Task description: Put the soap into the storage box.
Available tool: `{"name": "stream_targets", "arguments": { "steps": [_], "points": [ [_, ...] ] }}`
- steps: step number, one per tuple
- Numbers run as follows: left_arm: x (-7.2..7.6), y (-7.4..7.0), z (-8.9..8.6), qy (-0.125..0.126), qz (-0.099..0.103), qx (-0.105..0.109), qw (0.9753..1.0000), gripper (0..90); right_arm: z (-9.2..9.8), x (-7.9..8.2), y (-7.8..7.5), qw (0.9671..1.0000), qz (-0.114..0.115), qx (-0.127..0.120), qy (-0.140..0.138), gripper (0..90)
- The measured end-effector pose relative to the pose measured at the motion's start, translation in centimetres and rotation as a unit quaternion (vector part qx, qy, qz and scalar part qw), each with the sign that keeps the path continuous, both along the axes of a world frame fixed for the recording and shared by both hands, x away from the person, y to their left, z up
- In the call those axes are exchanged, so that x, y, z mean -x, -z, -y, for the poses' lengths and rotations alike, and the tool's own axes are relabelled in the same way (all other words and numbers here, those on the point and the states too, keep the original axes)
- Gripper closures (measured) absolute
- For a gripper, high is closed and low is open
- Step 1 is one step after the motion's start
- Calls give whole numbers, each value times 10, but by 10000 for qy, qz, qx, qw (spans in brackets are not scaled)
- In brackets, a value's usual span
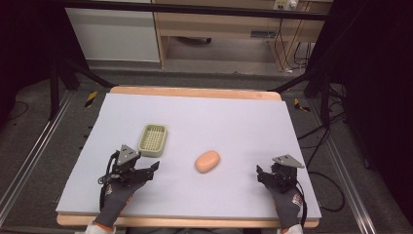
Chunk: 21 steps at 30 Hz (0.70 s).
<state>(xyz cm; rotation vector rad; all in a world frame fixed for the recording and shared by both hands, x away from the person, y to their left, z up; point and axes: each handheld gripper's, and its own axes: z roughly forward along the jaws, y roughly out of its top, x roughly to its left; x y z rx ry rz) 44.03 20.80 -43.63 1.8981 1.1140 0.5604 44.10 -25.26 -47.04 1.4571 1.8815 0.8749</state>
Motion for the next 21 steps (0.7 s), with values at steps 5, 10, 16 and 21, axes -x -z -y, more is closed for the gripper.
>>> {"name": "stream_targets", "arguments": {
  "steps": [5, 10, 16, 21],
  "points": [
    [1, -2, 9, 161, -22, -43, 9999, 221, -2, 1, -1, 10000, 61, 17, -35, 173],
    [1, -3, 17, 270, -22, -38, 9996, 220, -1, 1, -1, 10000, 86, 18, -5, 169],
    [-2, -5, 26, 374, -25, -103, 9992, 215, 0, 0, -1, 9999, 129, 46, 39, 166],
    [-5, -5, 32, 455, -66, -170, 9988, 210, -1, 0, -1, 9999, 142, 78, 56, 165]
  ]
}}
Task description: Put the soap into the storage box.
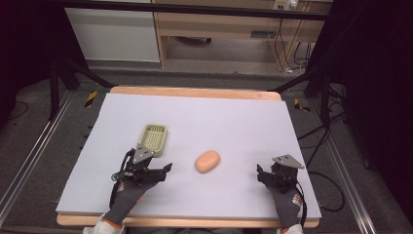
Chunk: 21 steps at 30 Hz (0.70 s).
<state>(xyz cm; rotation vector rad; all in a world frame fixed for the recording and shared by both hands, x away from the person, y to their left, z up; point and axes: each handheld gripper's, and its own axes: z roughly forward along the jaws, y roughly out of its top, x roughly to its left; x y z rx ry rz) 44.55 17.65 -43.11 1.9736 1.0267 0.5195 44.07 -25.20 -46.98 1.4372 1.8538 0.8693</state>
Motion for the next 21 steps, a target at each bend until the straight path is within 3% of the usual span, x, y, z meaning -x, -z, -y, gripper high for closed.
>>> {"name": "stream_targets", "arguments": {
  "steps": [21],
  "points": [
    [-18, -13, 40, 367, -76, -104, 9992, 186, 2, 1, -1, 9999, 86, 20, 73, 157]
  ]
}}
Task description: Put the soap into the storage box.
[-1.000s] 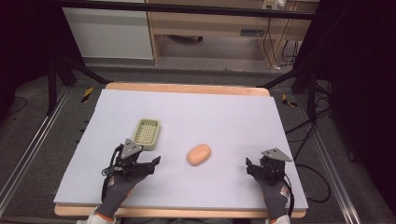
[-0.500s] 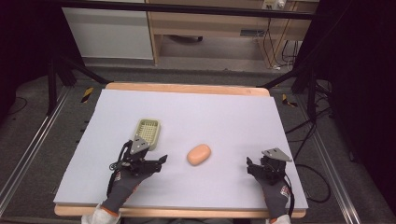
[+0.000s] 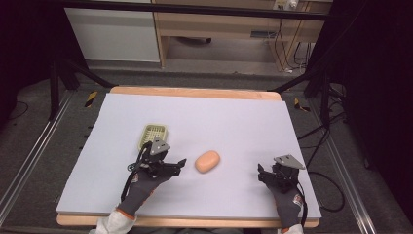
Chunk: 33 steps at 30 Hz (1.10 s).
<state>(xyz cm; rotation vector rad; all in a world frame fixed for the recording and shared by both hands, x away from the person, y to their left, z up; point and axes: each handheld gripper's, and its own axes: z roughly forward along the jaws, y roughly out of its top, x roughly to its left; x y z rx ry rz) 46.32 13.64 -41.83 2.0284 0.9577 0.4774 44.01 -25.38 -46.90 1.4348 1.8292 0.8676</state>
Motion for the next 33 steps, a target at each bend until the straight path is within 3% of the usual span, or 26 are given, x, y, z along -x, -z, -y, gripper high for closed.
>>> {"name": "stream_targets", "arguments": {
  "steps": [18, 33],
  "points": [
    [-15, 3, 35, 275, -123, -71, 9995, 169, 1, 0, 0, 10000, -9, -4, 9, 154],
    [-28, 16, 61, 412, -302, -223, 9984, 162, 1, -1, 1, 10000, -46, -41, 21, 154]
  ]
}}
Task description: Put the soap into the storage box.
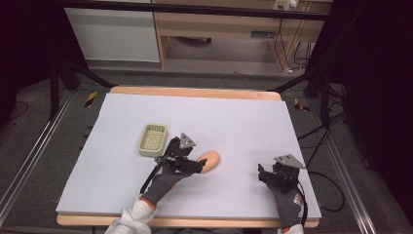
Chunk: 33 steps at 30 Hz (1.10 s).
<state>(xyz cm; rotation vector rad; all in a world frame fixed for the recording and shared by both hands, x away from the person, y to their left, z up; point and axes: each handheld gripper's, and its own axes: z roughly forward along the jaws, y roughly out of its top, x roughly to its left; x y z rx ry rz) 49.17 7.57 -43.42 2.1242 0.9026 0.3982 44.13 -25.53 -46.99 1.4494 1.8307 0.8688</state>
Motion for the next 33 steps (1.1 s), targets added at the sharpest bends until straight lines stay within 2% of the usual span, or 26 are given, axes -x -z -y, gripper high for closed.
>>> {"name": "stream_targets", "arguments": {
  "steps": [14, 26, 33],
  "points": [
    [-10, 5, 18, 177, -73, -165, 9997, 161, 0, 0, 0, 10000, -17, -1, -7, 153],
    [-20, 15, 33, 280, -193, -507, 9981, 161, 0, -1, 0, 10000, -14, -2, -8, 153],
    [-23, 21, 38, 294, -288, -616, 9973, 156, 0, -1, 0, 10000, -21, -3, -10, 154]
  ]
}}
